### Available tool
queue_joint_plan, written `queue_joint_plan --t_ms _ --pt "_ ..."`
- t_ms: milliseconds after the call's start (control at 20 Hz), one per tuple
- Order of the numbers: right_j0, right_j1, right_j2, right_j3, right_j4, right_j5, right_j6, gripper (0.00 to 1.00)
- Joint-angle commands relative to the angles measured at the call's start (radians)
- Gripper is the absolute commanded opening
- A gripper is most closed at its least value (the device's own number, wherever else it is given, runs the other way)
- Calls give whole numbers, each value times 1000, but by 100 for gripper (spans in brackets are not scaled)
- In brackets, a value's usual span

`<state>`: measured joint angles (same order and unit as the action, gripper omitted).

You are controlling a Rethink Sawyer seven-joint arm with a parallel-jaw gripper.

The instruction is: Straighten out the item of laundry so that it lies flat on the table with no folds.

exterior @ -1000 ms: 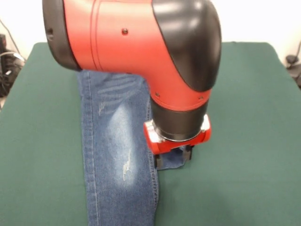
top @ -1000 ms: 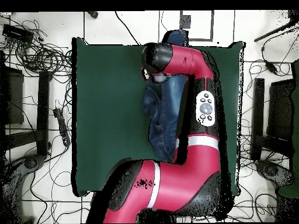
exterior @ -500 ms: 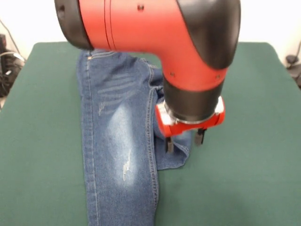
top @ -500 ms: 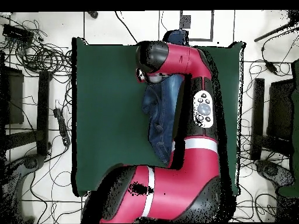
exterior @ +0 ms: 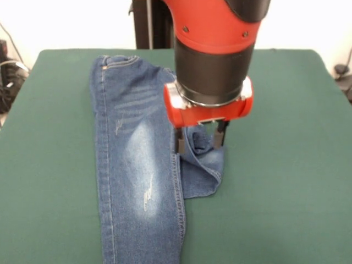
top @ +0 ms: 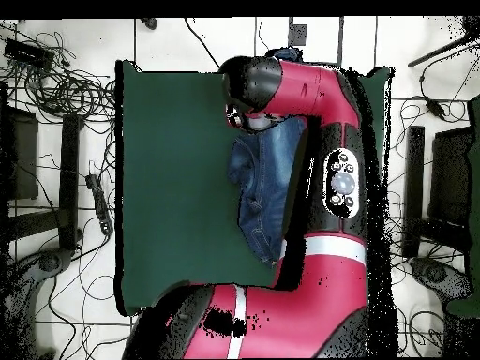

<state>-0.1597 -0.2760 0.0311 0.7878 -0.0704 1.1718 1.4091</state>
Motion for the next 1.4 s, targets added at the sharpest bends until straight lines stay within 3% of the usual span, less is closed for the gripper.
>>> queue_joint_plan --t_ms 50,600,1400 --pt "58 4 -24 197 24 2 334 100" --pt "58 21 -22 241 24 -80 337 100" --pt "51 151 -4 158 21 -225 352 100"
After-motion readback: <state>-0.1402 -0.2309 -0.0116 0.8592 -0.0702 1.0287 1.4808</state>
